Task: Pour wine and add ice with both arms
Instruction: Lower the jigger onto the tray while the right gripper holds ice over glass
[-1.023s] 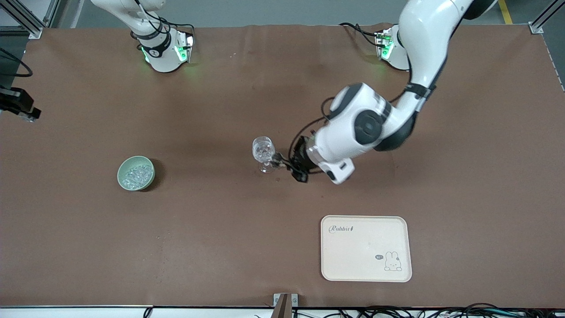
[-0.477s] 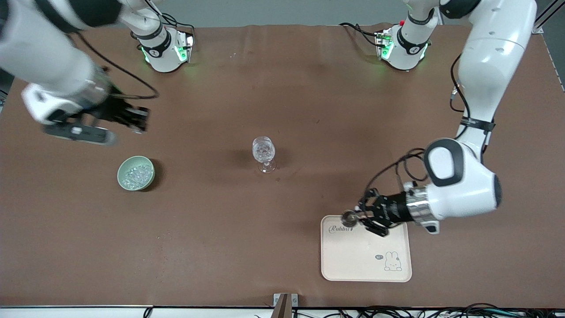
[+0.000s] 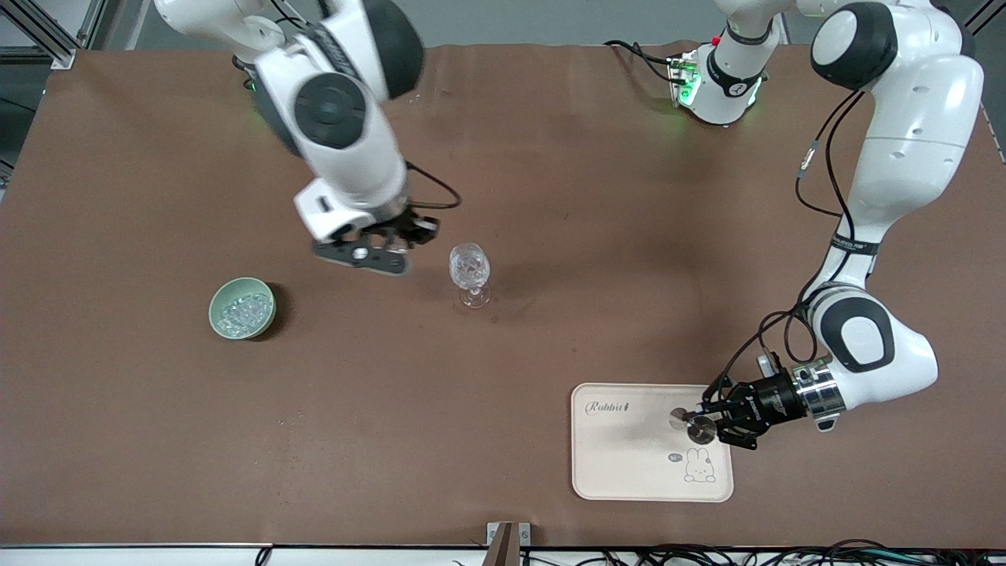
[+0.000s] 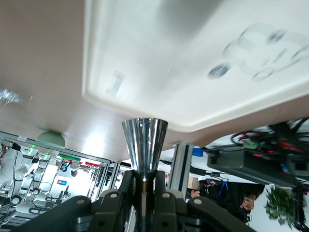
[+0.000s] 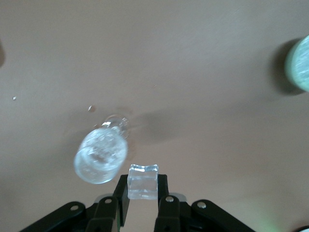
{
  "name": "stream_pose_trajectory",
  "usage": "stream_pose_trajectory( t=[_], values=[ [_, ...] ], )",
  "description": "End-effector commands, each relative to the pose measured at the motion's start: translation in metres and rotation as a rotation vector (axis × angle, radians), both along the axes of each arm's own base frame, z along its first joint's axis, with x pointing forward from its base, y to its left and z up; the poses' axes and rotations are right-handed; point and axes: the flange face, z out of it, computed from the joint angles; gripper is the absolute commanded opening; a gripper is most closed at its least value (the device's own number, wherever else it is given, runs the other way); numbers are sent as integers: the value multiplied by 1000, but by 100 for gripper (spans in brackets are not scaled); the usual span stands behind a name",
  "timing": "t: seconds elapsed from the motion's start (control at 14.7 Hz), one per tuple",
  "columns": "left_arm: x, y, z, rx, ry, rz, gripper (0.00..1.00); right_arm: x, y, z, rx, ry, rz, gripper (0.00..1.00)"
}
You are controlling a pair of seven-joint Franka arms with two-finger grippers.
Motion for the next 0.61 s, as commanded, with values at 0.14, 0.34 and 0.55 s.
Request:
stream_pose_trajectory(
  t=[0.14,0.34,0.55],
  values=[
    [9,13,-34,-5,-104,-7,1,-7,42,-49,6,14,-31,0],
    [3,18,-60,-10,-150,-16,2,-6,48,-62,12,13,-43,0],
    [0,20,-67,-19,-156,-7,12,-9,52,-62,15,15,-36,0]
  ],
)
